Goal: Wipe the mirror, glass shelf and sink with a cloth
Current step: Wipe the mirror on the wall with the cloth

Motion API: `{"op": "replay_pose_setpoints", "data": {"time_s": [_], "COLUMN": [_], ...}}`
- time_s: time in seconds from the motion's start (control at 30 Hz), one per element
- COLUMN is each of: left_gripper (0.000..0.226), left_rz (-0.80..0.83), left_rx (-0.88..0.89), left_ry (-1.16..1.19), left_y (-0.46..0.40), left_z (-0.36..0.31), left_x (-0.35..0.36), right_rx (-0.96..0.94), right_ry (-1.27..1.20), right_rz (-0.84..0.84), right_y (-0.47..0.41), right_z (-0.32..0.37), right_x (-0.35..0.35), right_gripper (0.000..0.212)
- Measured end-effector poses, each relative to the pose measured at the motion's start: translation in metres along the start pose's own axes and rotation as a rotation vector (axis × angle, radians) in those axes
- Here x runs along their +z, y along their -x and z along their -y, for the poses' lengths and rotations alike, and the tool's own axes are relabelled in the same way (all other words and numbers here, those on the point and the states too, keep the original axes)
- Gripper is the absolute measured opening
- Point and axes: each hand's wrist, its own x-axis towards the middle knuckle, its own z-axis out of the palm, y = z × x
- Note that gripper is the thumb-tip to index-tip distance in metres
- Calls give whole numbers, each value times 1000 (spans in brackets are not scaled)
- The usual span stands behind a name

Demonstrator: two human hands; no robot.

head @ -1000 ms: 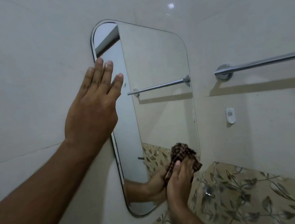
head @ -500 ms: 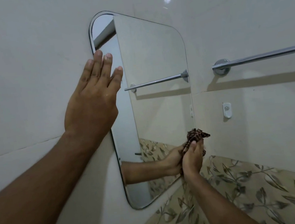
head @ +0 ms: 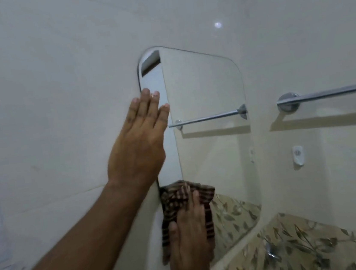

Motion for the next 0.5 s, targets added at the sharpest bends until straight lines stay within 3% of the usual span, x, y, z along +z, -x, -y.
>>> {"op": "replay_pose_setpoints", "data": {"time_s": [0.13, 0.27, 0.4, 0.5], "left_gripper": [53, 57, 57, 56], "left_rz": [-54, -30, -4, 8], "left_rx": [-84, -87, -74, -75], "left_ry": [172, 117, 50, 42], "left_y": [-4, -2, -2, 0], "left_z": [-3, -5, -5, -5], "left_x": [-5, -4, -3, -2], "right_rx": [-35, -140, -327, -317], "right_ry": [-57, -99, 17, 36], "right_rz": [109, 214, 196, 130], "right_y": [-75, -161, -240, -280], "right_z": [7, 12, 12, -6], "right_x": [-1, 2, 10, 11], "right_gripper": [54, 54, 53, 52]}}
